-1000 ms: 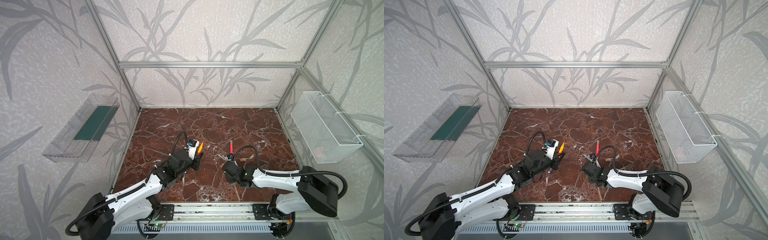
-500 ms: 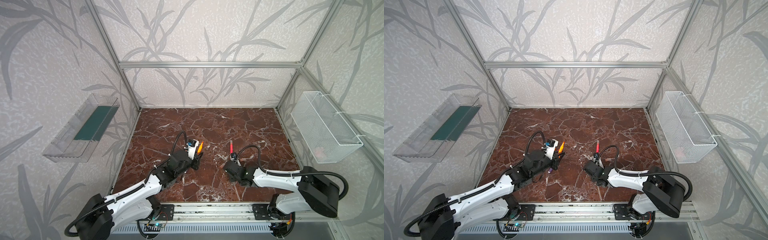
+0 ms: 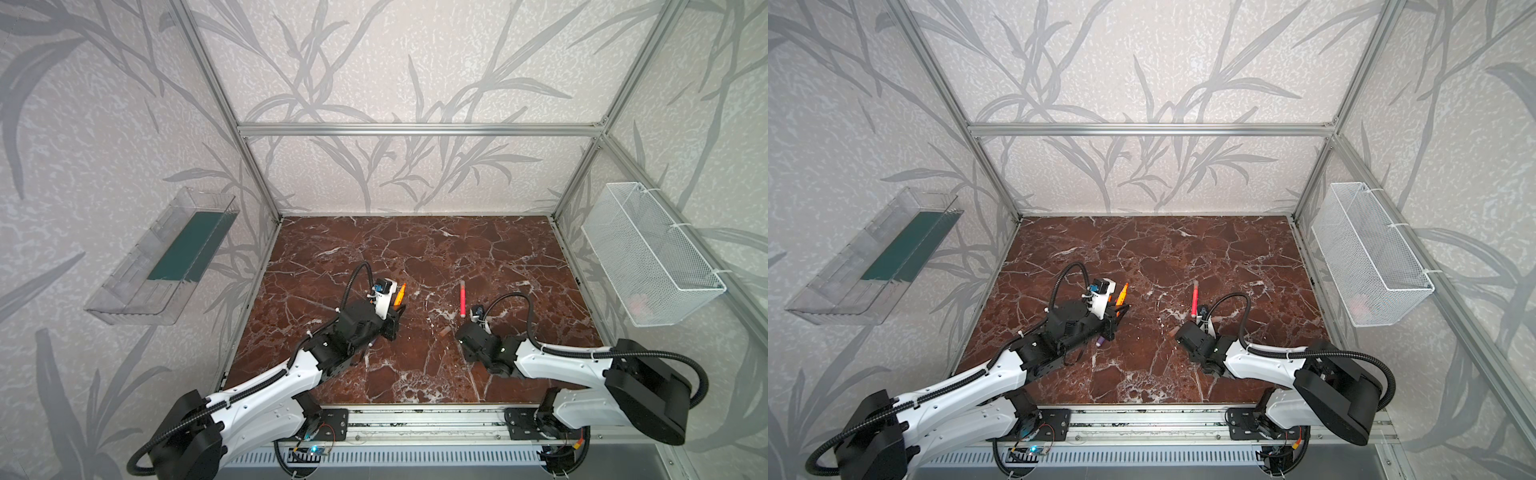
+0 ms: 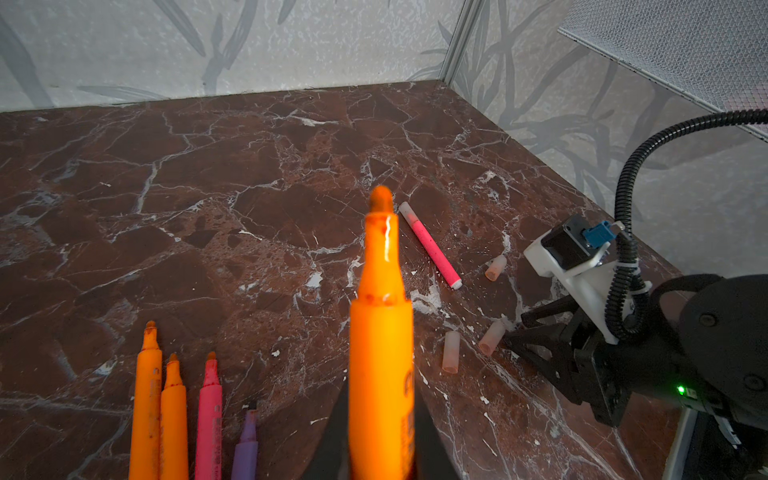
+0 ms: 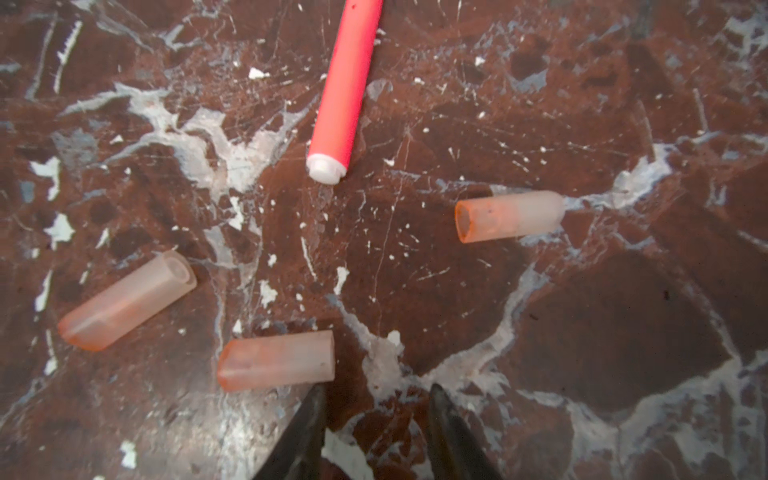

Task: Insert the pens into the pen caps
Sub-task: 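Lower the right gripper onto a translucent cap and grasp it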

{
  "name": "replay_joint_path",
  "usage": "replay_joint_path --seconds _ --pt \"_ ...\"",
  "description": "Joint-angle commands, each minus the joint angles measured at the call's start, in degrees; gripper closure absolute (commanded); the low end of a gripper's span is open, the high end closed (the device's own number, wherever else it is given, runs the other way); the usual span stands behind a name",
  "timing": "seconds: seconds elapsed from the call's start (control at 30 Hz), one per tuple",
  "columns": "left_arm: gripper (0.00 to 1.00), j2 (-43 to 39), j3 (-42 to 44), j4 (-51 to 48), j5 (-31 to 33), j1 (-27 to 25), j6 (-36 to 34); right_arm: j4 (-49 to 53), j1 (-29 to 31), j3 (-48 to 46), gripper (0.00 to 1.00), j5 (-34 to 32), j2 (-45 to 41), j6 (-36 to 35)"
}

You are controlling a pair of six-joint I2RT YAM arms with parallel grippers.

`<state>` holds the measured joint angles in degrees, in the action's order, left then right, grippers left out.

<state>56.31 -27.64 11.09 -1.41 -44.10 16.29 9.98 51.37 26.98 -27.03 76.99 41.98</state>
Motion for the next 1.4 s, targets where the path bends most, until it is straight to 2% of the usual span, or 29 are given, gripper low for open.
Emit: replay_joint_path --seconds 0.0,0.17,0.3,0.63,0.8,0.87,0.97,1.37 --pt "1.00 -1.21 0.46 -0.02 0.42 0.16 0.14 -1.62 -0.82 0.79 0.60 0.27 2.58 -1.16" --pt "1.00 -1.12 0.39 -0.02 0.57 0.18 0.06 -2.88 -2.41 3.03 0.57 0.70 5.86 -2.05" --pt "1.00 -1.11 0.30 -0.46 1.05 0.19 -0.12 -0.62 -2.51 3.94 0.53 1.14 4.22 -2.65" --pt "1.00 -1.39 0.25 -0.55 0.84 0.12 -0.03 -1.97 -2.48 -2.44 0.43 0.41 -10.16 -3.42" --pt "1.00 -1.38 0.22 -0.55 0.47 0.08 0.05 -4.68 -2.56 -2.64 0.37 4.47 -14.07 -7.95" --pt "1.00 -1.15 0.19 -0.46 0.10 0.09 0.08 -4.38 -2.53 -1.48 0.37 5.61 -13.36 -8.04" --pt "1.00 -0.86 0.04 -0.37 -0.24 0.10 0.03 -2.92 -2.57 1.01 0.43 6.24 -10.88 -7.75" --pt "1.00 -1.03 -0.13 -0.54 -0.52 0.07 -0.34 3.32 -3.67 11.50 0.56 6.43 6.98 -7.37"
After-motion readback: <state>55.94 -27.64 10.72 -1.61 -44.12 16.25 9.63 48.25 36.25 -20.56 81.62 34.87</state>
